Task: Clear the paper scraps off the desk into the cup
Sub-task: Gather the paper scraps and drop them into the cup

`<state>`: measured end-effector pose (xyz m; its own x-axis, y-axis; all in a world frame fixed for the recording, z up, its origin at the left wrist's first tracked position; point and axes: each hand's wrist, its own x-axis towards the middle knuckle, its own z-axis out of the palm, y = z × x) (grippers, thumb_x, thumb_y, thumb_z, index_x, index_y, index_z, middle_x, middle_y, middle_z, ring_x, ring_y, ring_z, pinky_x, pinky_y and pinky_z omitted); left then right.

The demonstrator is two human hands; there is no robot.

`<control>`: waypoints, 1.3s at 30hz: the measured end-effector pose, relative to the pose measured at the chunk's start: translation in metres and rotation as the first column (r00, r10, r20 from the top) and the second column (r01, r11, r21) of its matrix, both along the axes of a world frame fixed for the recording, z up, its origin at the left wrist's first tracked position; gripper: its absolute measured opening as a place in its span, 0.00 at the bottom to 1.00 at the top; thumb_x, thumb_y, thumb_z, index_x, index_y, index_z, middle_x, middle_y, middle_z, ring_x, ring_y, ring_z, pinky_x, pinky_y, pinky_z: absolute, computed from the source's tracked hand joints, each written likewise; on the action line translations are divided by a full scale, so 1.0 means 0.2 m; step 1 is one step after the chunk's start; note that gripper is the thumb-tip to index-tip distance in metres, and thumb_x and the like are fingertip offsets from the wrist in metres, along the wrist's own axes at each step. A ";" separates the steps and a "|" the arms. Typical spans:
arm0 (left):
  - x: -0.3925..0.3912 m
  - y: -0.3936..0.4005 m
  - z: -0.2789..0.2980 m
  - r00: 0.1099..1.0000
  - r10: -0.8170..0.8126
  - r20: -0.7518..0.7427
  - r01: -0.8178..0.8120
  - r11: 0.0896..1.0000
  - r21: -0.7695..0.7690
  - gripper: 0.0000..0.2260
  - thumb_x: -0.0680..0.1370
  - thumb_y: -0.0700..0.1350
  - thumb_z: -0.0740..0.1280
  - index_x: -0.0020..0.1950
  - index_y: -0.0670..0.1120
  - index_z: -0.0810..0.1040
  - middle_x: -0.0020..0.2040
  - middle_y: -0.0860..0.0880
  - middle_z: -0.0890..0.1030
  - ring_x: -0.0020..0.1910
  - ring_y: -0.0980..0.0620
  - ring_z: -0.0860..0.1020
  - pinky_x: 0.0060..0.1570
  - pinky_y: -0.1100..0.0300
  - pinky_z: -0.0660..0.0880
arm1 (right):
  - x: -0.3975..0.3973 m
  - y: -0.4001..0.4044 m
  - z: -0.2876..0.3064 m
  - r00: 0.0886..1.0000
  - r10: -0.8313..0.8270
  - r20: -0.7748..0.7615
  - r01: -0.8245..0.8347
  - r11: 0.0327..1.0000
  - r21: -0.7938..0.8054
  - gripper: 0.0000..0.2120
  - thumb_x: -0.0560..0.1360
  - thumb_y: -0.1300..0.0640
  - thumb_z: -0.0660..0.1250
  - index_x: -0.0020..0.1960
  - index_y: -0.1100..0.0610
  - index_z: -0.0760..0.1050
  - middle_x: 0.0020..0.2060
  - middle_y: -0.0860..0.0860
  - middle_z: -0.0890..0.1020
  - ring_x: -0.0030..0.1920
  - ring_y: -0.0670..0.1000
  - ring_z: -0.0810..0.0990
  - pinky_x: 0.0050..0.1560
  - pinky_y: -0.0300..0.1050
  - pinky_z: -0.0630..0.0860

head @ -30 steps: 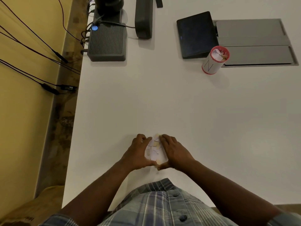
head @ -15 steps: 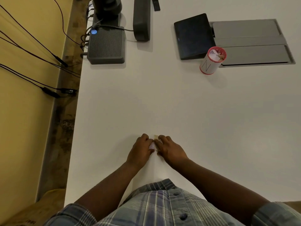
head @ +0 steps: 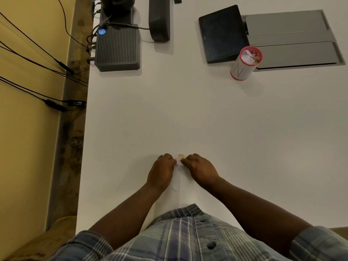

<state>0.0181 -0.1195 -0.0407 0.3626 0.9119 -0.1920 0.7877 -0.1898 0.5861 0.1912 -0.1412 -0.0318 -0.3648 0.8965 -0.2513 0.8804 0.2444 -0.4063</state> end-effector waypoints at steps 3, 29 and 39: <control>0.00 0.09 0.03 0.995 0.089 0.038 -0.088 0.995 -0.038 0.07 0.75 0.37 0.67 0.49 0.41 0.85 0.47 0.44 0.85 0.47 0.48 0.81 0.49 0.64 0.74 | 0.04 0.05 0.03 0.962 -0.237 -0.136 0.233 0.971 -0.047 0.13 0.79 0.61 0.62 0.61 0.56 0.79 0.53 0.55 0.83 0.53 0.55 0.80 0.53 0.48 0.76; 0.68 0.98 0.40 0.662 0.492 0.565 -0.070 0.791 -0.608 0.02 0.71 0.41 0.75 0.40 0.43 0.84 0.37 0.47 0.86 0.44 0.49 0.85 0.44 0.61 0.80 | 0.95 0.87 0.45 0.106 -0.785 -0.611 0.753 0.464 -0.466 0.09 0.74 0.66 0.70 0.54 0.64 0.79 0.44 0.55 0.82 0.44 0.53 0.83 0.52 0.47 0.81; 1.28 1.44 0.54 0.801 0.315 0.508 -0.167 0.934 -0.316 0.08 0.71 0.42 0.75 0.47 0.40 0.84 0.43 0.45 0.85 0.42 0.50 0.84 0.47 0.56 0.82 | 1.27 1.35 0.41 0.515 -0.771 -0.375 0.853 0.505 0.132 0.11 0.74 0.58 0.63 0.44 0.64 0.81 0.39 0.60 0.84 0.38 0.58 0.81 0.45 0.48 0.80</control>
<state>0.2736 0.1684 0.0666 0.2482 0.9339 -0.2574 0.3264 0.1696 0.9299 0.4460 0.1278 0.0509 0.5545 0.8318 0.0245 0.6261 -0.3976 -0.6707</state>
